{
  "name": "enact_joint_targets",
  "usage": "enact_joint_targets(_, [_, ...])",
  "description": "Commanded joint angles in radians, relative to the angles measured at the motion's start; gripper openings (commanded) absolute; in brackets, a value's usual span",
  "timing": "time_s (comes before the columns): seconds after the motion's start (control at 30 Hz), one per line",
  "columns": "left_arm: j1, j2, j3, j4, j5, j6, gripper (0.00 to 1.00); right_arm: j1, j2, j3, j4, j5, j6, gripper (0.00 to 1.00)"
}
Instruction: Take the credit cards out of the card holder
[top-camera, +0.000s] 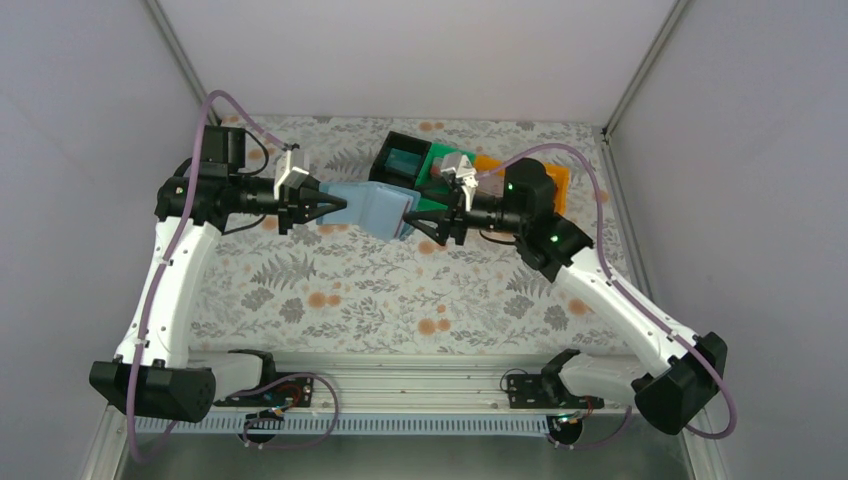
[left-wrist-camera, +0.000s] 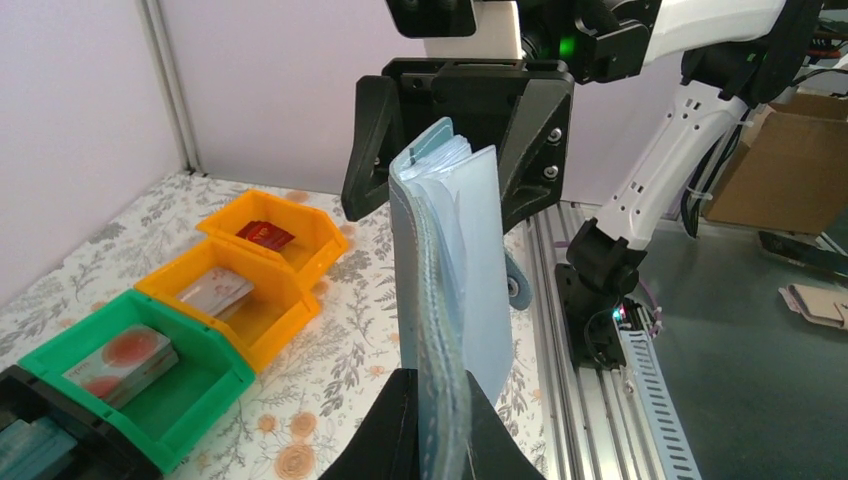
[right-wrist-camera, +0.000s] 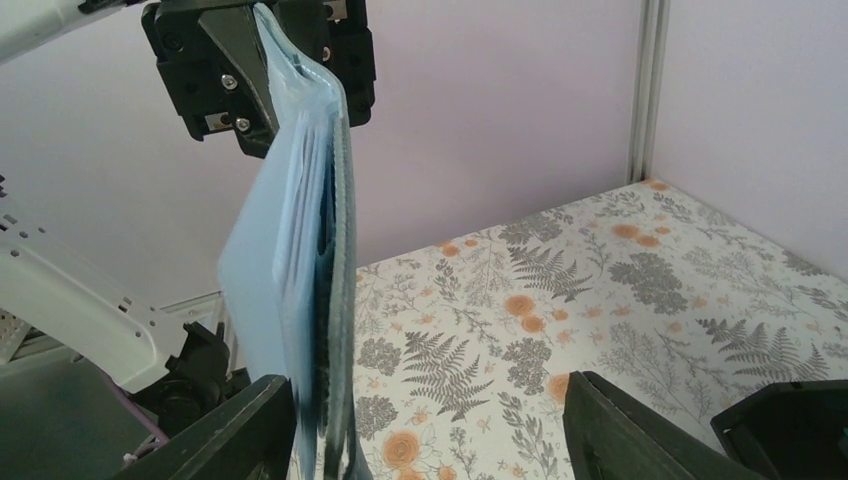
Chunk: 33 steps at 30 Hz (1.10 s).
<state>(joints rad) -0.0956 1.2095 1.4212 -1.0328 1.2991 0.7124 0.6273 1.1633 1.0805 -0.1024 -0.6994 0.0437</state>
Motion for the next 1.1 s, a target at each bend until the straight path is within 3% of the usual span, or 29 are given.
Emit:
enact_joint_targets(0.0, [-0.006,-0.021,0.002,0.004,0.056,0.029,0.02,-0.008,0.03,0.042,0.014,-0.012,0.025,0.67])
enact_joint_targets(0.33, [-0.015,-0.015,-0.006,0.018,0.059,0.017,0.02,0.039,0.124,0.089,0.094,-0.068,0.059,0.59])
enact_joint_targets(0.4, [-0.016,-0.013,-0.011,0.028,0.058,0.006,0.02,0.058,0.139,0.099,0.105,-0.08,0.057,0.51])
enact_joint_targets(0.53, [-0.02,-0.012,-0.028,0.055,0.049,-0.023,0.03,0.083,0.171,0.129,0.107,-0.099,0.059,0.23])
enact_joint_targets(0.63, [-0.022,-0.014,-0.057,0.124,0.003,-0.091,0.02,0.104,0.18,0.139,0.123,-0.11,0.075,0.12])
enact_joint_targets(0.73, [-0.027,-0.015,-0.089,0.239,-0.132,-0.231,0.04,0.116,0.193,0.158,0.119,-0.068,0.125,0.04])
enact_joint_targets(0.77, [-0.029,-0.013,-0.091,0.262,-0.192,-0.263,0.15,0.118,0.203,0.172,0.103,-0.035,0.141,0.04])
enact_joint_targets(0.9, [-0.042,-0.011,-0.059,0.235,-0.283,-0.236,0.76,0.12,0.233,0.215,0.034,0.114,0.238,0.04])
enact_joint_targets(0.97, [-0.052,-0.014,-0.037,0.226,-0.303,-0.234,0.87,0.121,0.247,0.234,-0.005,0.198,0.287,0.04])
enact_joint_targets(1.07, [-0.112,-0.008,-0.036,0.256,-0.417,-0.259,0.96,0.137,0.255,0.244,-0.003,0.25,0.325,0.04])
